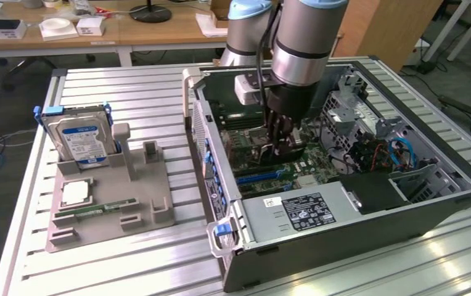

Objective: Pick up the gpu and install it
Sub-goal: 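Insert the gpu into the slot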

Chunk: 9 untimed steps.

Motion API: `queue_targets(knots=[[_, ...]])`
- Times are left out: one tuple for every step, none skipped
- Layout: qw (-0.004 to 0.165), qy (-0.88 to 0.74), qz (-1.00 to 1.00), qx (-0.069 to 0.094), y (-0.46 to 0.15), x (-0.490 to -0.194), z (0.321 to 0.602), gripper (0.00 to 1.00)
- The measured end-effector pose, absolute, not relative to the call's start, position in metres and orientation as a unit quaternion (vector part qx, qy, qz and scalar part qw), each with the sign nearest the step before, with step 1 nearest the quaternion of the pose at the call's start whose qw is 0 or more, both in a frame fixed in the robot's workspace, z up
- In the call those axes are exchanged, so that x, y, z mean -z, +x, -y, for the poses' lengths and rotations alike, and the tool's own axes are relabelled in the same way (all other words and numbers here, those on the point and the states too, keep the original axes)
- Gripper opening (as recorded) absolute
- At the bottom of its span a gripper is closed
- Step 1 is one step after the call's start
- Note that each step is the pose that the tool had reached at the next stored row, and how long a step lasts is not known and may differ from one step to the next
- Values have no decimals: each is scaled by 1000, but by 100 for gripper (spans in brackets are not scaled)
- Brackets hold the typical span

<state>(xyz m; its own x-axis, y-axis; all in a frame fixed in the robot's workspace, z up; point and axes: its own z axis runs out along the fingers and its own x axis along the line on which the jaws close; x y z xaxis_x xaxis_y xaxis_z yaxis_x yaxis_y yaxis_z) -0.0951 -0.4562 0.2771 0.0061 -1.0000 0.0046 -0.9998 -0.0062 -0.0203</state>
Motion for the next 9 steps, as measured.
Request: queue_targets(knots=[[6,-709,-705,9,-95,-276,456,27],[6,-709,-705,9,-95,-275,456,27],[6,-709,-705,9,-95,-274,456,27],[6,-709,-705,9,-95,-273,456,27],[6,-709,-705,9,-95,-272,456,27],[6,-709,-705,9,-95,-271,456,27],[6,-709,-705,9,-96,-270,456,27],[6,-709,-705,9,-96,-269,456,27],[6,-709,-705,9,-97,-269,456,27]])
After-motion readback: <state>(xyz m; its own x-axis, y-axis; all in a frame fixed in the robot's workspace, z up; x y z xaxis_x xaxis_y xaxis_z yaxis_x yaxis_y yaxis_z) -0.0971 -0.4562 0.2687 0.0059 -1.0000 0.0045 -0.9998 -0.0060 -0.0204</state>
